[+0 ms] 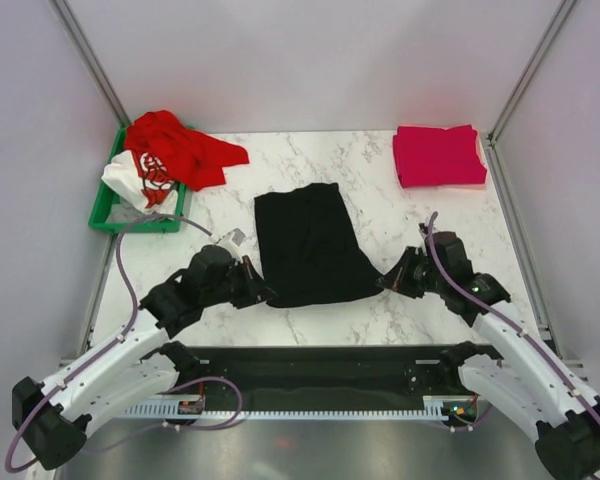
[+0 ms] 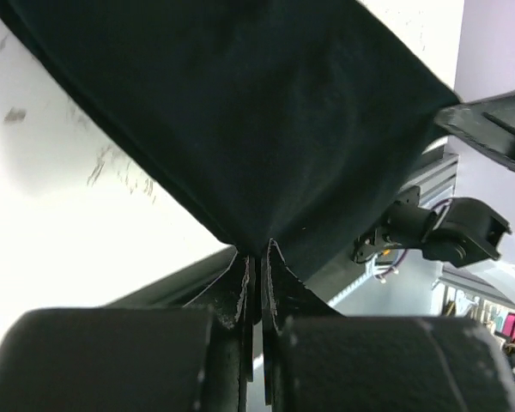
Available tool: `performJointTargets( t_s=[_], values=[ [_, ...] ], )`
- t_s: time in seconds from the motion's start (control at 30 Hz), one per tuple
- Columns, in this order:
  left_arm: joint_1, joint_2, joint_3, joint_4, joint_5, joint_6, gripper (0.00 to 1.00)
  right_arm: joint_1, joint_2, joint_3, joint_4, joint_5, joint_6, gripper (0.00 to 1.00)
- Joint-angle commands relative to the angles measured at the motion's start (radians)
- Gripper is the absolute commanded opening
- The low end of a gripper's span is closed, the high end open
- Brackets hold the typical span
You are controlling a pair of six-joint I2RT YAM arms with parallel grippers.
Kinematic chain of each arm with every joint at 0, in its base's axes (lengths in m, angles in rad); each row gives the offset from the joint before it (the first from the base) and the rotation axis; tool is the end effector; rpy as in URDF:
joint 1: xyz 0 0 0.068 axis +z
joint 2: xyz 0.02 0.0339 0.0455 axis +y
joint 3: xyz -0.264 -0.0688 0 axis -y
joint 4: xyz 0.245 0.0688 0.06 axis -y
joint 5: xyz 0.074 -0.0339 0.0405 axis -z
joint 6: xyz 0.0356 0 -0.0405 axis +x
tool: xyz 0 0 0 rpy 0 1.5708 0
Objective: Fold and stack the t-shirts
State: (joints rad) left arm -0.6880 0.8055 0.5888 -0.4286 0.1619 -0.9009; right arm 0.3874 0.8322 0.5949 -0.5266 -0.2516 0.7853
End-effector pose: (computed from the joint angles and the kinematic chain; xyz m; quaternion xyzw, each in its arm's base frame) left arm 0.1327 -0.1165 0.2442 -0.0589 0.8907 -0.3682 0.2601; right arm 0.1567 0.0735 0.2344 0.1320 0.9042 0.3116 0.2606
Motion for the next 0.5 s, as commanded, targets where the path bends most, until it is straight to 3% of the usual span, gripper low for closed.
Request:
performJointTargets(
  t_s=[0.0,0.17,0.47],
  values=[
    [-0.005,-0.040,0.083,-0.192,-0.059,-0.067,0.02,0.027,-0.021,0.147,-0.191,0.090,0.055,0.00],
    [0.036,0.085,0.317,-0.309,-0.159,0.017,0.02,0.025,0.166,0.418,-0.220,0.170,-0.027,0.00],
    [0.347,0.345,0.462,-0.250,0.019,0.143,0.02,0.005,0.616,0.799,-0.214,0.169,-0.167,0.00]
  ],
)
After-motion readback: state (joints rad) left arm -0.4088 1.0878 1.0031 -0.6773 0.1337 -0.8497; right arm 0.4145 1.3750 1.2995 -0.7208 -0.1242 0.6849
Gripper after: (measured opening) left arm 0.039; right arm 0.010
